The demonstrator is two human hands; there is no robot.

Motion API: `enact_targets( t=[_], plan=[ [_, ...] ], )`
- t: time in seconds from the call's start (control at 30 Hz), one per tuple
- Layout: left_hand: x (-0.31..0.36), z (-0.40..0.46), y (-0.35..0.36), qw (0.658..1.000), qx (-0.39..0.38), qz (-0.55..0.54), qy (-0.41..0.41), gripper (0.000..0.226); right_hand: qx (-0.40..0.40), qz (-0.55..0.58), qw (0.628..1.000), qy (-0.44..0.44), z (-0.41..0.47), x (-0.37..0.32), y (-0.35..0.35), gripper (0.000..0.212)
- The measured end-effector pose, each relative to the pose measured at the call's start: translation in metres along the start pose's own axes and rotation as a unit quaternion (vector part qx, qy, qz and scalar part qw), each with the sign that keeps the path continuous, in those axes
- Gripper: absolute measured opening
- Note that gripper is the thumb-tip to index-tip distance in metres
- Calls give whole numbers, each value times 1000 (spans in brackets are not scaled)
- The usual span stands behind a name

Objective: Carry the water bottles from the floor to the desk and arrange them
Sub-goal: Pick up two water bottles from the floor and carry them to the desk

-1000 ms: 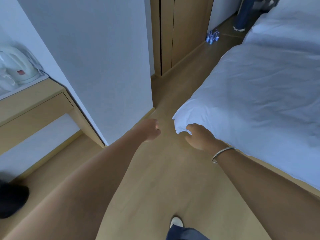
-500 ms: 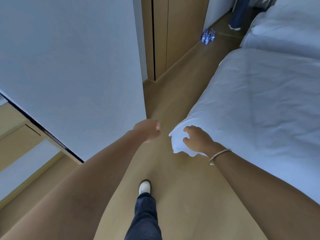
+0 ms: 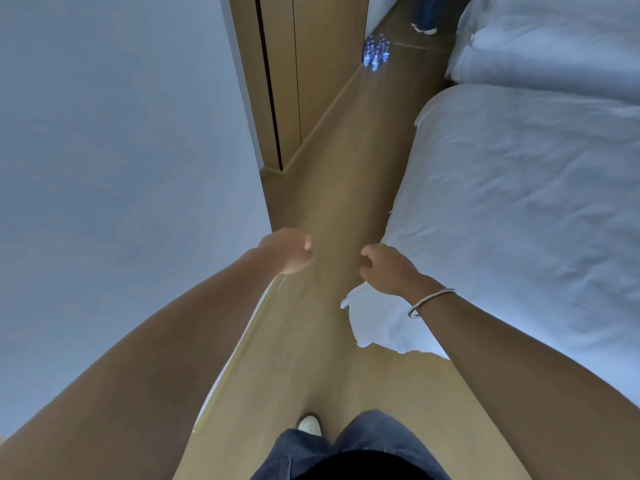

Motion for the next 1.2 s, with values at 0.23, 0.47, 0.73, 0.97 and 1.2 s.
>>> enact_targets(
  t=[0.23, 0.47, 0.73, 0.97, 1.2],
  plan=[
    [-11, 94, -35, 1000, -10, -16, 17, 33, 0, 0, 1000, 5, 93, 7, -34, 48],
    [5, 219, -96, 999, -7, 28, 37, 34, 6, 9, 1000, 10, 213, 36, -91, 48],
    [50, 361, -167, 999, -22, 27, 36, 34, -5, 27, 999, 31, 345, 87, -175, 48],
    [62, 470, -206, 998, -42, 19, 47, 44, -24, 34, 998, 50, 448, 112, -228, 50],
    [59, 605, -262, 995, -46, 46, 78, 35, -13, 74, 994, 74, 569, 125, -276, 43]
  ],
)
Point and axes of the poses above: each hand's wrist, its own z-axis towards the middle knuckle, its own y-axis out of the palm, x = y × z, the point moved 9 cm from there along z, towards the middle knuckle, and after that the axes turned 6 degrees about -x, right-handed, at the moved point
